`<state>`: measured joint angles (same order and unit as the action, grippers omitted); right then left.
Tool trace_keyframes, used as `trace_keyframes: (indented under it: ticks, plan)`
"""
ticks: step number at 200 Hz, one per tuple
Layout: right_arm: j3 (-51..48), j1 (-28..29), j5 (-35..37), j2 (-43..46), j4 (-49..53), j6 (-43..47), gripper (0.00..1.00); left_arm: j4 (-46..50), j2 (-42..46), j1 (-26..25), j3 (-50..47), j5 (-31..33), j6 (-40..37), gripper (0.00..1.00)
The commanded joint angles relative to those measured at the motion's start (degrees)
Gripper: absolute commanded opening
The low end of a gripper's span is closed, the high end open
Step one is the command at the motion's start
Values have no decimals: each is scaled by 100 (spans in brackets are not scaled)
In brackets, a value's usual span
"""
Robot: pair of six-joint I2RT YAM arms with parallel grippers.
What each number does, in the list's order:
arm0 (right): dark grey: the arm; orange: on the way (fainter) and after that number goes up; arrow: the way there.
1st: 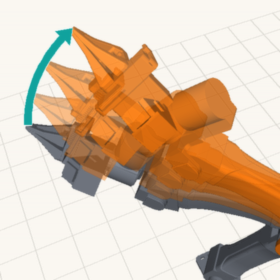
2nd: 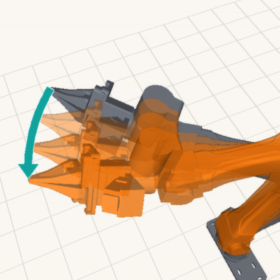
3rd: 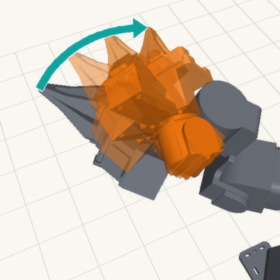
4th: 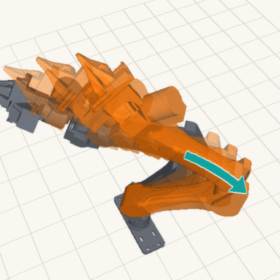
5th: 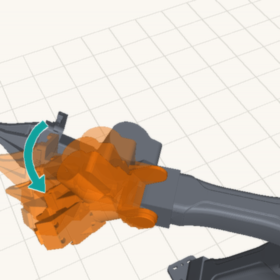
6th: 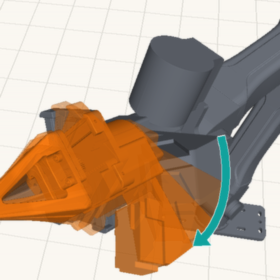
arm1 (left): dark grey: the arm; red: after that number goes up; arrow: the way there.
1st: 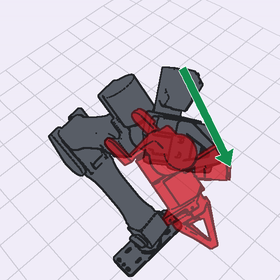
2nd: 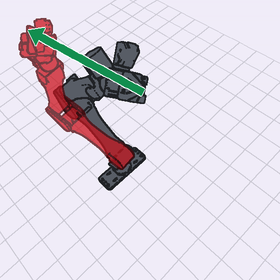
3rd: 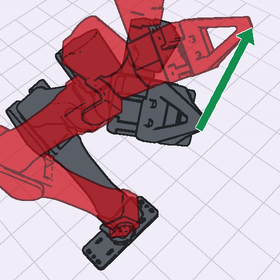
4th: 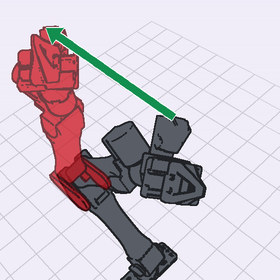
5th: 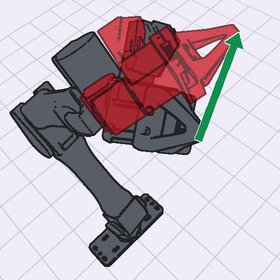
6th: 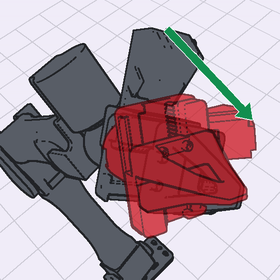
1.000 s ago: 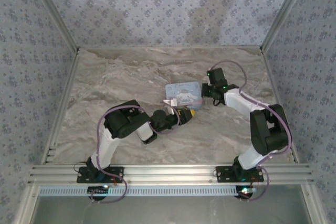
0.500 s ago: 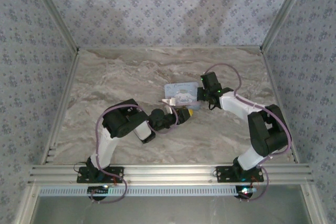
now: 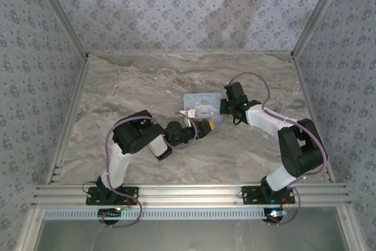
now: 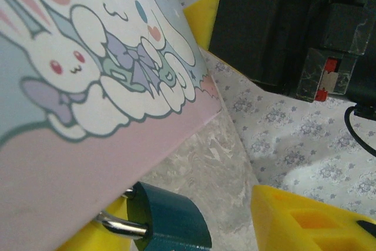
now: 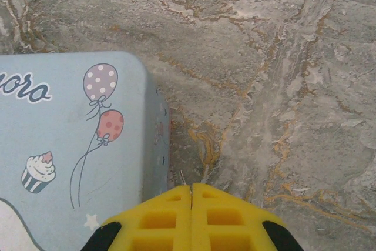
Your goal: Unlock the padlock with the key
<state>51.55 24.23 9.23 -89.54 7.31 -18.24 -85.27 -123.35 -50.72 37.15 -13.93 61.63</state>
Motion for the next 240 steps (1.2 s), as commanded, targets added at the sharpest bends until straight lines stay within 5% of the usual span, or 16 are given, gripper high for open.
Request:
trace_keyframes:
  ticks: [1,84,144,194,240]
  plan:
    - [-90,52,-27,119,97,-54,0,1950,-436,141,-445,52,908,55]
    - [-145,123,8,270,-19,-73,0,3322,-159,265,-426,-331,1068,49]
    - [-98,176,26,357,-27,-32,0,3304,-286,348,-489,-535,1316,38]
    - [-110,192,26,384,-64,-51,0,3514,-194,390,-566,-743,1353,53]
    - [-102,223,52,453,-115,-46,0,3593,-223,457,-677,-850,1420,52]
